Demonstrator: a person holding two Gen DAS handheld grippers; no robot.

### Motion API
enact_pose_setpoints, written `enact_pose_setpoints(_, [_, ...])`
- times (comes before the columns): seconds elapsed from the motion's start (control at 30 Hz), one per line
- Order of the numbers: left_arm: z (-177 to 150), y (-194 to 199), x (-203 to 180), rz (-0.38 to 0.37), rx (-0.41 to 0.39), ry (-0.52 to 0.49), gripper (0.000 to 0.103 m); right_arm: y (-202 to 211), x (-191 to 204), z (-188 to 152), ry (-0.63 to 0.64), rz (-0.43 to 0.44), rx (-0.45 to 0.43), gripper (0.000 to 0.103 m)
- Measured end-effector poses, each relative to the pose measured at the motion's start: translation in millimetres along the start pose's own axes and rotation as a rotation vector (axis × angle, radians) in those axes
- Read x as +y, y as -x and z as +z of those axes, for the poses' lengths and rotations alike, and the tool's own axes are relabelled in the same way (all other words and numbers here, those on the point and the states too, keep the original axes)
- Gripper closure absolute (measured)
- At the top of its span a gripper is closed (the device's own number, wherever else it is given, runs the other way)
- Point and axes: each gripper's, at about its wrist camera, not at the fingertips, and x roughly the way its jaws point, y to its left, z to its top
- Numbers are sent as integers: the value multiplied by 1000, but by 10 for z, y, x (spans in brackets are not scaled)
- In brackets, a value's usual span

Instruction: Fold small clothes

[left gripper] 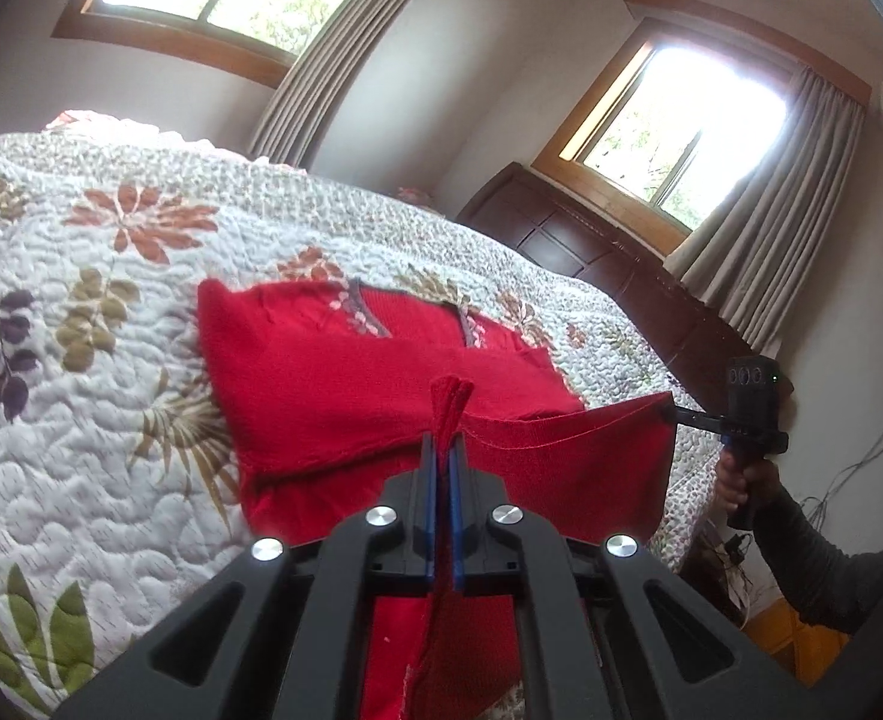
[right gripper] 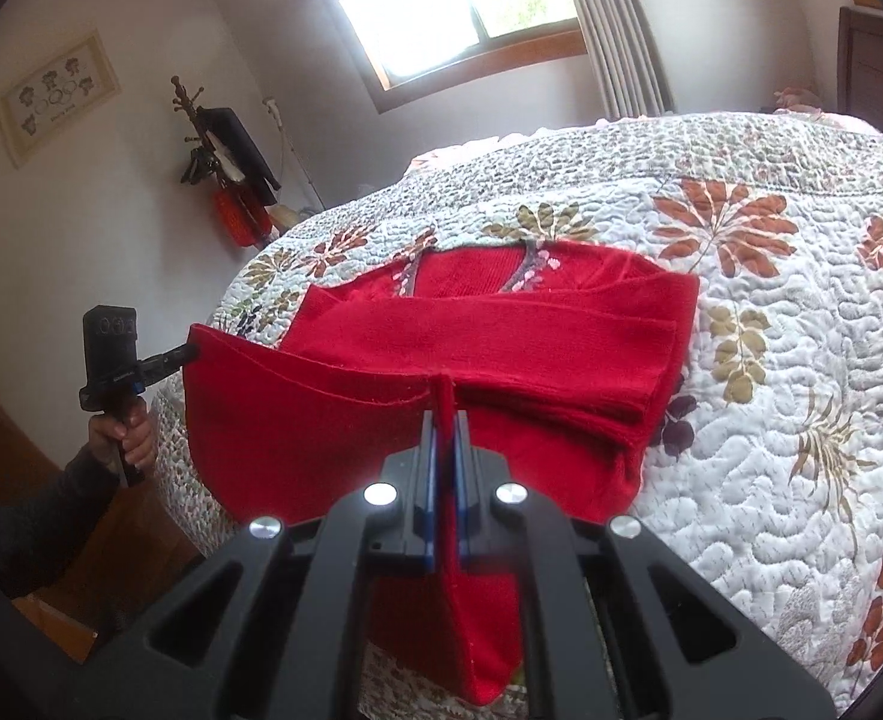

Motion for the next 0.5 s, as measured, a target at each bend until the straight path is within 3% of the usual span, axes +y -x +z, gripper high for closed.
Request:
enact_pose_setpoints(0.23, [669,-165,97,11,-37,-18,100,-28,-138,542,-25,-24,-66,100])
enact_pose_setpoints(0.5, [1142,-757,490,40,3,31,100,-488,-619,1115,-109,-80,-48,100])
